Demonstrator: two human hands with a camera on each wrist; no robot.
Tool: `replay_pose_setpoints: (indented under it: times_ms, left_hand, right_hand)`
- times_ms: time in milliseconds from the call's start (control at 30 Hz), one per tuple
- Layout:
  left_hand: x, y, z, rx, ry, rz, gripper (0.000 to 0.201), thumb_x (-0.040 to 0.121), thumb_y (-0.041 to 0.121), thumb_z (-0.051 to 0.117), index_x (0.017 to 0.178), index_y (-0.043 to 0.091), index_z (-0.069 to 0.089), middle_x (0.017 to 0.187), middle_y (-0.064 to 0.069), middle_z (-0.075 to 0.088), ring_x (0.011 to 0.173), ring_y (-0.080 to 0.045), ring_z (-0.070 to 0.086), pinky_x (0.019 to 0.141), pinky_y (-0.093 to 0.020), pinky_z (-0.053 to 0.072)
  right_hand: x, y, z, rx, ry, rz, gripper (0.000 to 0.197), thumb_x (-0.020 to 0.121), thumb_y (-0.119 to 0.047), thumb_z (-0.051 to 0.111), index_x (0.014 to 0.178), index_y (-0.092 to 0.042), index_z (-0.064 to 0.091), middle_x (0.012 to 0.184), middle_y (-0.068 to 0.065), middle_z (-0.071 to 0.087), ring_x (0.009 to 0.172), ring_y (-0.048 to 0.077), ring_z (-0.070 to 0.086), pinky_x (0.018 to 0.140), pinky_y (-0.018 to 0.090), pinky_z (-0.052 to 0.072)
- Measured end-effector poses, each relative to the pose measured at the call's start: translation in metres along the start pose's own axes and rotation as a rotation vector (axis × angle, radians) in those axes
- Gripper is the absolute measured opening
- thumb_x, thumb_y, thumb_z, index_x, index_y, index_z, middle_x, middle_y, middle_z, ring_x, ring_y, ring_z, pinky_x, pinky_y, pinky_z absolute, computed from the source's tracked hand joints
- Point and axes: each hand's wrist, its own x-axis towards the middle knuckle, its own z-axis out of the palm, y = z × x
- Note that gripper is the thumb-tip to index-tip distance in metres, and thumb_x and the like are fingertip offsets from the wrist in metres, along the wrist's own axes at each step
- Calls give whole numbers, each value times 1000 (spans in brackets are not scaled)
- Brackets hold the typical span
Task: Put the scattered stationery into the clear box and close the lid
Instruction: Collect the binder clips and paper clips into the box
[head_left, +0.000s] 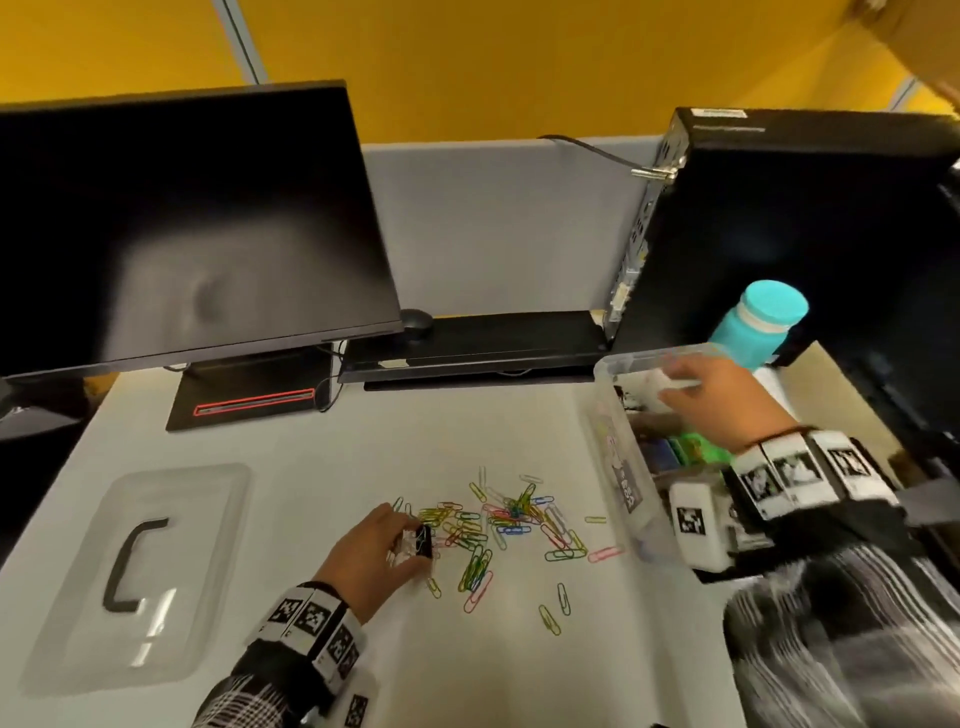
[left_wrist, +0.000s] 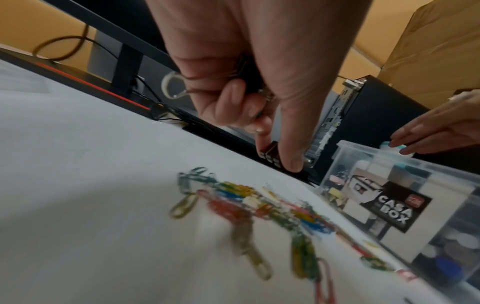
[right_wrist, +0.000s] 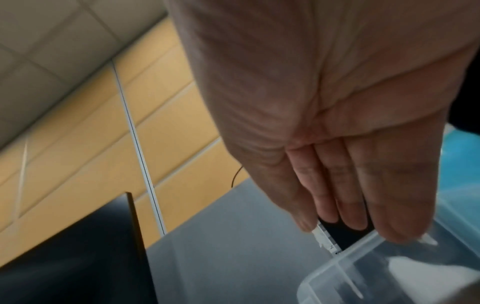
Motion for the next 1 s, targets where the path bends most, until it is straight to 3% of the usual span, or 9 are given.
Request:
replay_pose_setpoints:
  times_ms: [133, 300, 400, 500, 567, 700, 867, 1000]
  left_hand:
    - [36, 57, -5, 4, -18, 123, 34, 85, 39, 64, 116, 29, 56, 84, 16, 40, 70, 2, 45, 64, -8, 33]
    - [103, 154, -21, 149, 11, 288, 38, 89, 38, 57, 124, 25, 49, 102, 7, 42, 82, -11, 52, 73, -23, 43]
    - [146, 203, -27, 244, 5, 320, 43, 89, 33, 57, 128, 18, 47, 120, -2, 43, 94, -25, 60, 82, -37, 51]
    - [181, 241, -22, 384, -75, 324, 40, 88, 25, 59, 123, 8, 49, 126, -11, 40, 98, -36, 59, 81, -42, 49]
    - [196, 257, -14, 479, -141, 341, 34, 87, 17, 59, 118, 4, 52, 126, -14, 40, 100, -38, 59, 81, -43, 49]
    - [213, 269, 7, 616, -245, 324, 36, 91, 10, 53, 125, -1, 51, 133, -16, 38, 110, -39, 56, 90, -41, 47]
    - [222, 269, 19, 547, -243, 303, 44, 90, 19, 59, 129, 3, 50, 133, -15, 39, 110, -34, 56, 91, -39, 46]
    - [213, 257, 17, 341, -171, 347, 44, 90, 23, 57, 132, 11, 49, 130, -11, 47, 114, -29, 55, 96, -39, 46]
  right_hand:
    - [-31, 43, -3, 0, -65, -60, 34, 92, -18, 56, 125, -14, 56, 130, 10, 54, 117, 26, 52, 94, 30, 37]
    - [-33, 101, 2, -44, 14, 16, 55, 90, -21, 58, 139, -6, 39, 146, 16, 38, 135, 32, 34, 114, 42, 25]
    - [-41, 112, 20, -84, 11, -9, 66, 93, -36, 51, 148, -14, 23, 157, 7, 20, 146, 26, 10, 120, 42, 9]
    - [-48, 113, 34, -210, 146, -41, 65, 93, -45, 42, 148, -15, 24, 158, 3, 19, 147, 24, 6, 120, 42, 12]
    - [-49, 115, 39, -273, 227, -70, 64, 94, -48, 37, 147, -12, 29, 156, 6, 25, 146, 26, 12, 119, 43, 16]
    - [-47, 118, 43, -297, 236, -80, 64, 94, -48, 36, 146, -12, 30, 155, 5, 25, 146, 25, 10, 119, 42, 15]
    - [-48, 117, 44, -279, 258, -72, 63, 94, -50, 36, 146, -16, 30, 155, 3, 26, 147, 22, 8, 120, 39, 11]
    - [-49, 117, 43, -257, 266, -83, 61, 94, -49, 36, 145, -16, 32, 154, 3, 29, 146, 22, 10, 119, 41, 13]
